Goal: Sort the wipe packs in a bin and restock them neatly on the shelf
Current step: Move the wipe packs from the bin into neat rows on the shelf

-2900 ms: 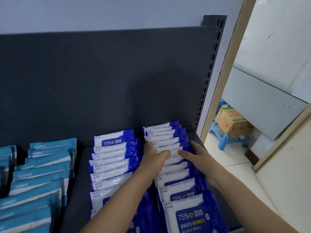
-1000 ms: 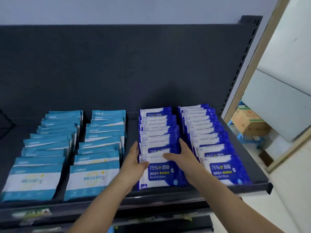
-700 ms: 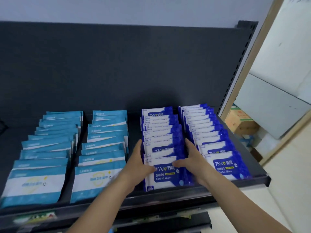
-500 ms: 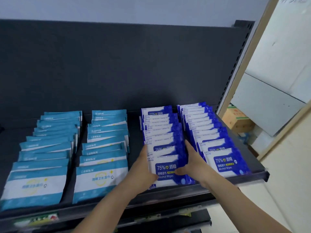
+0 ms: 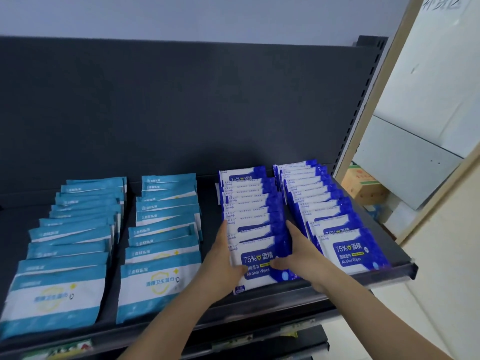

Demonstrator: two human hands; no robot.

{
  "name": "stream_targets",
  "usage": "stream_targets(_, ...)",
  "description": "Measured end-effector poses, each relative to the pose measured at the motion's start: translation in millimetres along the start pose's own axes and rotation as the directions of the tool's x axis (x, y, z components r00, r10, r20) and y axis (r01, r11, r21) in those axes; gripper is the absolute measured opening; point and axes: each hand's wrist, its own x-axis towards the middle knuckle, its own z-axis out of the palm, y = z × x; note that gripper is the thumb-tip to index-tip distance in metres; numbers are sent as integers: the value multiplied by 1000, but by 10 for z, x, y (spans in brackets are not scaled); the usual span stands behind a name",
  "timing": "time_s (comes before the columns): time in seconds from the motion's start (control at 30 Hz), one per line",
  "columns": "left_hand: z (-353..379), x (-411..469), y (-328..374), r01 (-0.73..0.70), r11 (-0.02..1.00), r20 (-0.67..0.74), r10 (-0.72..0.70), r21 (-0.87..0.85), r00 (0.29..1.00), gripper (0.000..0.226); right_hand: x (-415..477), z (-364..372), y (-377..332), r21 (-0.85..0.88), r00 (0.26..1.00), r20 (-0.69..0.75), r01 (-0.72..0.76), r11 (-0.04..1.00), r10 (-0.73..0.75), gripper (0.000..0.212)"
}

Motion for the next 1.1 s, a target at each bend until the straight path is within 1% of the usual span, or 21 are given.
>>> stream_targets(0.07,-4,1,8,22,998,10,-22,-59,1000,85,-14,-25,46,58,1000,19,-22,998,21,53)
stream_targets(0.13,-8,13,6,46,993,16,-45,-107,999,80,0,-23,69,133,999,-5,-42,990,43,52)
stream_targets(0.2,-21,28,19,54,986,6,-54,-155,999,77,33,-20,69,206,997,-46,-52,977,63,61)
stream_targets(0.23,-29,50,18,60,981,-8,-62,-183,998,76,59,-18,66,243,995,-63,-56,968,73,71)
stream_targets(0.27,-37,79,19,67,976,-22,-73,-208,997,75,80,-18,50,271,994,-69,-63,960,85,75)
stream_targets(0.33,-58,142,46,69,970,-51,-83,-232,995,74,145,-23,10,307,993,-74,-62,950,89,75)
stream_targets(0.37,-62,177,60,66,967,-65,-85,-246,994,74,180,-23,-15,312,993,-76,-61,948,88,79)
stream_targets(0.43,-54,247,104,78,951,-73,-105,-300,992,71,274,-6,-54,356,993,-73,-64,932,96,95)
stream_targets(0.47,-33,295,99,88,939,-64,-116,-331,991,67,304,14,-74,401,991,-63,-80,913,114,97)
stream_targets(0.53,16,353,76,107,931,-56,-135,-350,989,59,334,47,-98,451,988,-31,-120,884,150,93)
stream_targets(0.63,-15,395,72,124,934,-57,-152,-334,987,47,415,-4,-99,426,987,-21,-137,894,161,112)
stream_targets(0.67,-58,423,74,121,938,-70,-151,-324,986,44,486,-46,-93,412,988,-37,-124,903,152,114)
stream_targets(0.7,-110,451,91,119,940,-85,-154,-320,985,49,549,-91,-108,396,990,-54,-101,913,133,113)
stream_targets(0.77,-200,579,95,122,943,-128,-168,-311,977,73,726,-177,-137,377,993,-75,-61,924,96,110)
stream_targets(0.8,-231,650,105,123,943,-148,-176,-309,973,77,808,-198,-168,371,993,-83,-50,927,87,111)
stream_targets(0.83,-255,712,134,114,944,-165,-172,-311,971,74,896,-215,-182,367,992,-90,-53,929,92,114)
stream_targets(0.9,-268,833,170,117,942,-162,-176,-316,971,61,979,-210,-284,378,988,-75,-95,921,133,119)
stream_targets(0.97,-279,943,163,139,939,-150,-194,-314,969,46,1024,-183,-357,398,985,-26,-144,906,168,108)
stream_targets(1.0,-288,979,164,146,939,-139,-197,-310,971,44,1041,-163,-375,402,983,-4,-166,900,183,100)
stream_targets(1.07,-323,1048,146,172,930,-114,-219,-325,969,45,1077,-138,-404,408,975,31,-212,888,219,92)
stream_targets(1.1,-342,1073,158,187,923,-105,-234,-337,966,45,1108,-147,-407,418,973,45,-226,880,228,83)
